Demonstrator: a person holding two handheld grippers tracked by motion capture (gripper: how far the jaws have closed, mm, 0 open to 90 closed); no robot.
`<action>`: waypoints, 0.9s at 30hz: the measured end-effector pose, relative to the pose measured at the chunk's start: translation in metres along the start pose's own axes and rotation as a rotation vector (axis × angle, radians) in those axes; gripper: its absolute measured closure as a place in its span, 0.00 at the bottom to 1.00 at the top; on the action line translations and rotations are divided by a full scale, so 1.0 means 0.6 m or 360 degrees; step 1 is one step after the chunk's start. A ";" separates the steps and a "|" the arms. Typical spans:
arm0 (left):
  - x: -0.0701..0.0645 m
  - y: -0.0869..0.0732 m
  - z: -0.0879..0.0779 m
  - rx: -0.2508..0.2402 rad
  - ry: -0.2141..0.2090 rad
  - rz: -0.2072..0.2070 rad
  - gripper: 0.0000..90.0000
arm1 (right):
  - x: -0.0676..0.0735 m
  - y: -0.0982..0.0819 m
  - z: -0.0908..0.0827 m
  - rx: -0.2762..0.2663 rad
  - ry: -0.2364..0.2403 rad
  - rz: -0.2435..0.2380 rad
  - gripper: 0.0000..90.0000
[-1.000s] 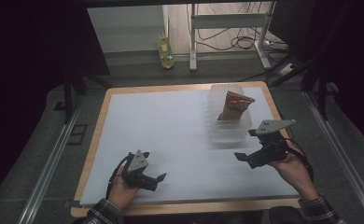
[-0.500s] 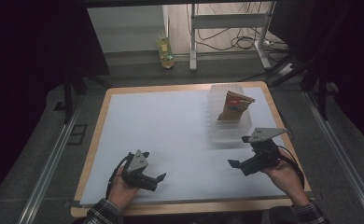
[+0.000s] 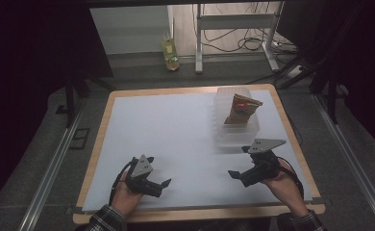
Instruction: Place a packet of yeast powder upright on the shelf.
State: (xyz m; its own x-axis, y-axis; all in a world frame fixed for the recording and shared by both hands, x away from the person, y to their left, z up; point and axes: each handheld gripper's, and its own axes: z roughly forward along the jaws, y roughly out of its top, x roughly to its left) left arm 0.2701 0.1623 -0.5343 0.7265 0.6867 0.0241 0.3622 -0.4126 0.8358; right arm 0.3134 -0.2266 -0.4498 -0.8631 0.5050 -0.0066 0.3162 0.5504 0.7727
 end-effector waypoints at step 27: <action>0.000 -0.001 0.000 0.0012 -0.0015 0.0016 0.00 | 0.020 -0.033 0.043 -0.0017 -0.0016 -0.0056 0.00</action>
State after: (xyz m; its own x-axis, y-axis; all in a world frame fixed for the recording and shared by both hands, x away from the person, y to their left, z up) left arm 0.2698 0.1623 -0.5348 0.7355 0.6769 0.0271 0.3595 -0.4239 0.8313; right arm 0.3070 -0.2146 -0.4816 -0.8694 0.4924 -0.0402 0.2815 0.5605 0.7788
